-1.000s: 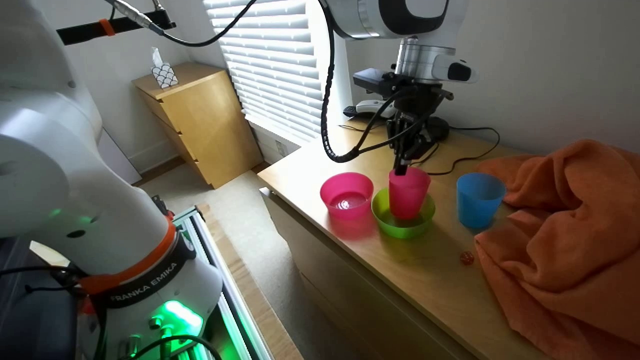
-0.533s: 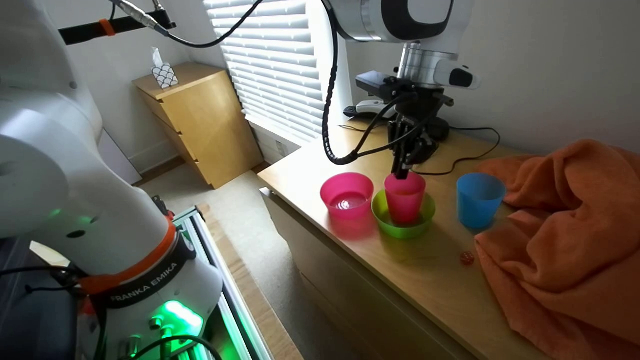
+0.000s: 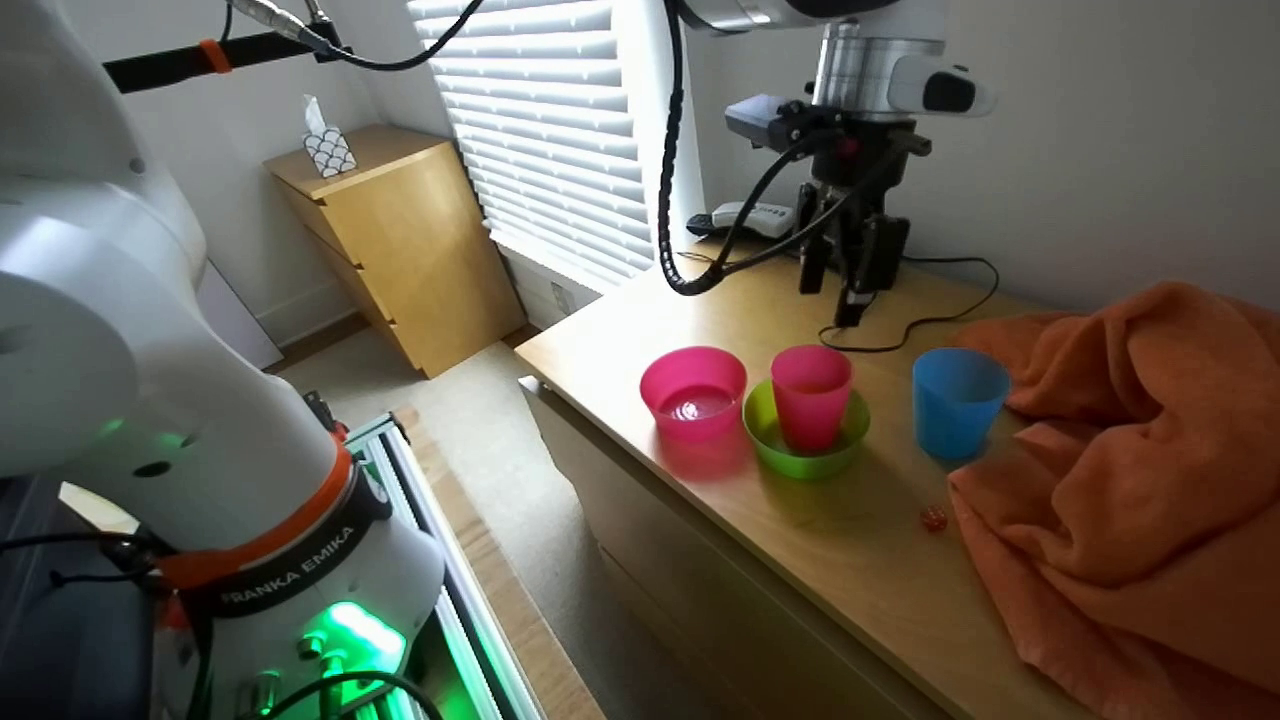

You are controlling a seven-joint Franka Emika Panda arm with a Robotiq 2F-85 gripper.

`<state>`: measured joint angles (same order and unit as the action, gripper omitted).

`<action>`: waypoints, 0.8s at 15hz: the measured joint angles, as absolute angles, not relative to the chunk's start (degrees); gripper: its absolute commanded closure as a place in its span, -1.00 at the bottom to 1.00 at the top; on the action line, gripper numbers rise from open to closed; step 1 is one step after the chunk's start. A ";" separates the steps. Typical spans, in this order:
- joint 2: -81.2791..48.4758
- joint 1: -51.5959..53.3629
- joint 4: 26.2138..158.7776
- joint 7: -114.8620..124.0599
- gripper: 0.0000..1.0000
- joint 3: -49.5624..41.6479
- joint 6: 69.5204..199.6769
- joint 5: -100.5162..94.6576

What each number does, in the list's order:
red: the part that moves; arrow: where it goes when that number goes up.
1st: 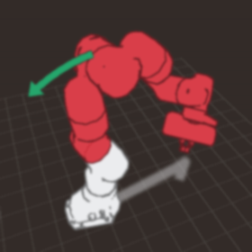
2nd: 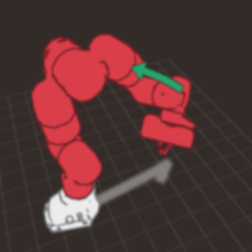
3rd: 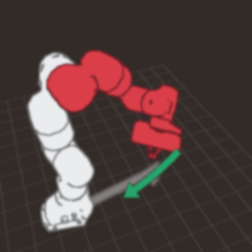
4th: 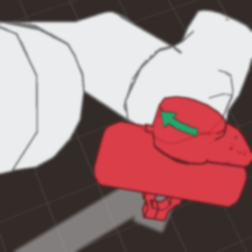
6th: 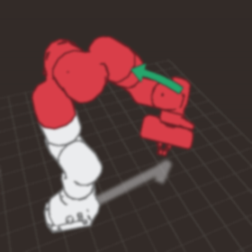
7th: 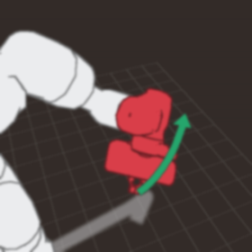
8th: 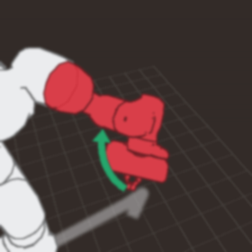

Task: Put the pink cup in the green bowl and put the blue cup in the pink bowl

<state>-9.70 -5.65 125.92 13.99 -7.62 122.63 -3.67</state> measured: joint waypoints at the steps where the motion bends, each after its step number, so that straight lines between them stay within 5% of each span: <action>1: -8.38 -5.94 125.93 15.20 -1.00 -8.23 122.62 -3.67; 12: -9.20 -12.86 125.84 21.40 -1.00 -14.48 125.86 0.32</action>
